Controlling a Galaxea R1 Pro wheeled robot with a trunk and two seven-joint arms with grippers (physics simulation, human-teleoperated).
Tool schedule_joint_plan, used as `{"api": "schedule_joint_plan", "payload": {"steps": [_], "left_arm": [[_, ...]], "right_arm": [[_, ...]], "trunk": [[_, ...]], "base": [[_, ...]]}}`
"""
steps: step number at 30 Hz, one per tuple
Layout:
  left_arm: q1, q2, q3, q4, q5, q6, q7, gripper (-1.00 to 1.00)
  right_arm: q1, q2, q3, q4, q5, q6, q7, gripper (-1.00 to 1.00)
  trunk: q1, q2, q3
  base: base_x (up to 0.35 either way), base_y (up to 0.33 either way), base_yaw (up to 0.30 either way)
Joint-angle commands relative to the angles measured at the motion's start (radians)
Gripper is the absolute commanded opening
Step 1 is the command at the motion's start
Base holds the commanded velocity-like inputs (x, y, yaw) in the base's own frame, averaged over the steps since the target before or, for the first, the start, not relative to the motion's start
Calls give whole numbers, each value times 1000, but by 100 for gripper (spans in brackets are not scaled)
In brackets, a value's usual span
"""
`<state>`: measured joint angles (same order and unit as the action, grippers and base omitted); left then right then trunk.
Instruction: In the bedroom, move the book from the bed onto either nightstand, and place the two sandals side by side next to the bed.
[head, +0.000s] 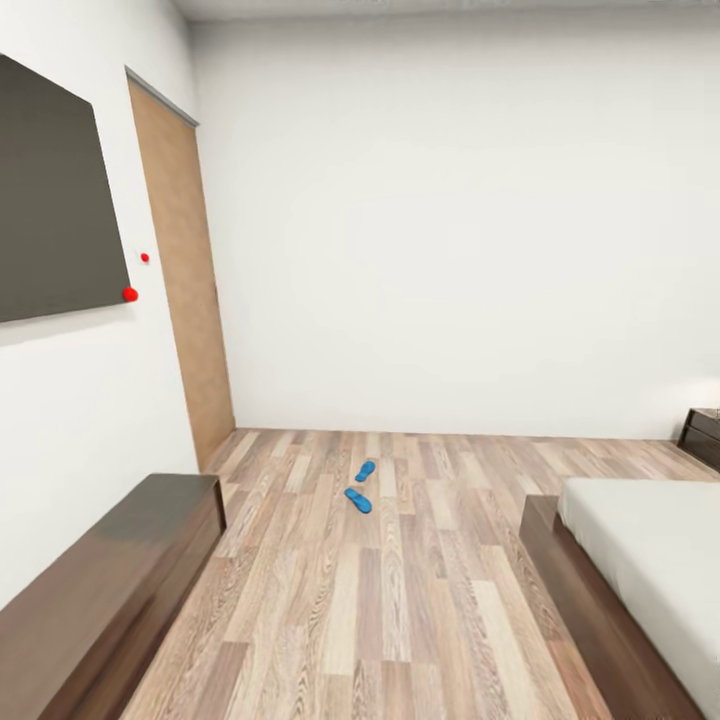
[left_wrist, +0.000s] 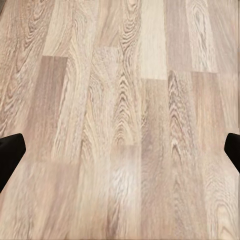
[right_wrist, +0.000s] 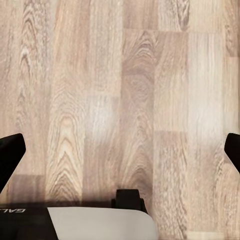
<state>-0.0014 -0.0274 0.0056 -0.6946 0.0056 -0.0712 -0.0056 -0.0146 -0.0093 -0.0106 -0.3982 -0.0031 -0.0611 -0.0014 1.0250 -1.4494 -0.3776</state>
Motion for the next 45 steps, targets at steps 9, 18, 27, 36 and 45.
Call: {"api": "schedule_joint_plan", "payload": {"steps": [9, 18, 27, 36, 45], "left_arm": [[0, 0, 1, 0, 1, -2, -1, 100], [0, 0, 0, 0, 0, -2, -1, 100], [0, 0, -1, 0, -1, -2, -1, 100], [0, 0, -1, 0, -1, -2, -1, 100], [0, 0, -1, 0, -1, -2, -1, 100]], "right_arm": [[-1, 0, 0, 1, 0, -3, 0, 100], [-1, 0, 2, 1, 0, -3, 0, 100], [-1, 0, 1, 1, 0, -3, 0, 100], [-1, 0, 1, 1, 0, -3, 0, 100], [-1, 0, 1, 1, 0, -3, 0, 100]], "trunk": [[0, -1, 0], [0, -1, -1], [0, -1, -12], [0, -1, -26], [0, -1, -40]], "base": [[0, 0, -35], [0, 0, -1], [0, 0, 0], [0, 0, 0], [0, 0, 0]]}}
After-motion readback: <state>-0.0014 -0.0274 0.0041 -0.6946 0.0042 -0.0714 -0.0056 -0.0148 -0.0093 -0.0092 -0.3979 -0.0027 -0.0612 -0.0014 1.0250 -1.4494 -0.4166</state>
